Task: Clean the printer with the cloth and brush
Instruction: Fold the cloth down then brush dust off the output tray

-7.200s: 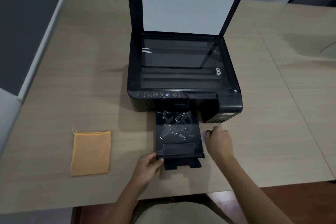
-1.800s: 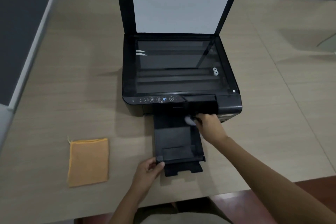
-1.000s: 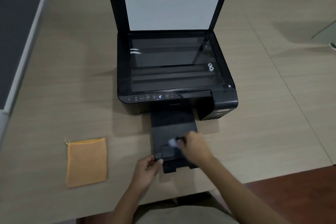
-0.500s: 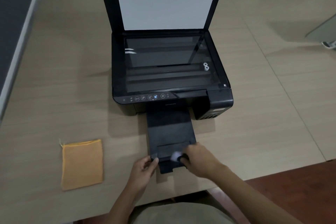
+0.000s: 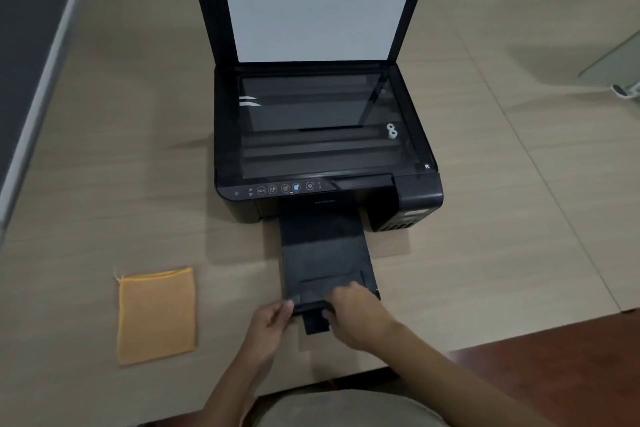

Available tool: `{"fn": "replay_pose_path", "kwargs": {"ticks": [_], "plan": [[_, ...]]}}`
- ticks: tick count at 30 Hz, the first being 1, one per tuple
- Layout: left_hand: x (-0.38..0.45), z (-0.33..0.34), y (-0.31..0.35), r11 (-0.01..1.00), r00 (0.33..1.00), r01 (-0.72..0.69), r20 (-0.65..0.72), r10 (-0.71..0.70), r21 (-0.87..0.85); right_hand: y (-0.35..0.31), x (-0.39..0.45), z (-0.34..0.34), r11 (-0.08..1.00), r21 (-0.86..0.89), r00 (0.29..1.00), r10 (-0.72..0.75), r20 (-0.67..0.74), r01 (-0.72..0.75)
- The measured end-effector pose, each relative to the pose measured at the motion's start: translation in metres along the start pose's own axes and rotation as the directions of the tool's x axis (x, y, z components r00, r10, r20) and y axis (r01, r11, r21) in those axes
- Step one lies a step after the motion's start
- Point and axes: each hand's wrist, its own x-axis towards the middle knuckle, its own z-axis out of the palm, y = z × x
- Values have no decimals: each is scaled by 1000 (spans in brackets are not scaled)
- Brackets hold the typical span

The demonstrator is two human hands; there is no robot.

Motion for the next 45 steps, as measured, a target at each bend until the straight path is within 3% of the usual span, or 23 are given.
{"fn": "replay_pose_path", "kwargs": {"ticks": [3, 6, 9, 10, 13, 14, 18, 22, 24, 27, 28, 29, 31, 32, 34, 35, 36, 37, 40, 42, 44, 45], "plan": [[1, 0, 4, 1000, 999, -5, 54, 5, 16, -1, 20, -14, 968, 249, 994, 41, -102, -14], [2, -5, 1, 999, 998, -21, 53, 19, 29, -5, 30, -9, 959, 283, 999, -26, 25, 18], [2, -6, 0, 999, 999, -6, 52, 3, 52, -9, 41, -2, 939, 342, 982, 83, -167, -22], [1, -5, 1, 998, 999, -11, 52, 7, 62, -9, 42, -3, 940, 339, 973, 98, -208, -22], [3, -6, -1, 999, 998, -30, 53, 28, 41, -14, 40, -7, 959, 277, 998, -54, -42, 63], [3, -6, -1, 999, 999, -22, 49, 20, 45, -16, 43, -11, 963, 257, 997, -67, -44, 76], [1, -6, -3, 999, 999, -11, 54, 8, 43, -10, 87, -38, 965, 257, 925, 53, -376, 49], [1, -8, -3, 999, 997, 20, 75, -22, 24, 15, 85, -45, 985, 155, 903, 133, -410, -74], [2, -3, -1, 1000, 998, 28, 54, -28, 3, 31, 59, -35, 991, 125, 936, 83, -341, -43], [4, -2, -4, 998, 998, 55, 16, -55, 1, 36, 28, -27, 994, -8, 994, -113, -5, 113], [5, -3, -5, 998, 998, 56, 8, -56, 3, 36, 31, -32, 996, 10, 995, -91, -32, 92], [5, -4, -6, 998, 998, 59, 3, -59, 5, 40, 39, -38, 997, 65, 988, -27, -151, 37], [5, -2, -5, 998, 998, 63, 4, -63, 1, 50, 53, -55, 991, 114, 893, 112, -436, -68], [4, 0, -5, 998, 998, 62, 5, -61, -5, 52, 56, -60, 988, 121, 883, 141, -448, -97], [3, 1, -3, 998, 998, 57, -1, -57, -21, 50, 51, -58, 999, 53, 972, 26, -234, -14], [3, 0, -2, 998, 999, 52, -1, -52, -24, 47, 44, -52, 999, -11, 998, -37, -58, 36], [3, -1, -1, 999, 999, 44, 3, -44, -24, 47, 37, -46, 997, -53, 998, -48, 26, 50], [4, -3, 0, 999, 999, 43, 7, -43, -19, 53, 35, -45, 999, -36, 1000, -21, -6, 21], [5, -2, -1, 999, 998, 52, 17, -52, -9, 78, 39, -45, 986, 127, 925, 144, -352, -106], [2, -1, -3, 999, 999, 51, 8, -51, -7, 73, 32, -40, 999, 24, 970, 36, -242, -32], [2, -2, -2, 999, 999, 43, 2, -43, 20, 62, 18, -32, 992, -75, 995, -97, 24, 98], [2, -2, -1, 999, 999, 32, 6, -32, 43, 61, 13, -32, 992, -59, 993, -110, 42, 113]]}}
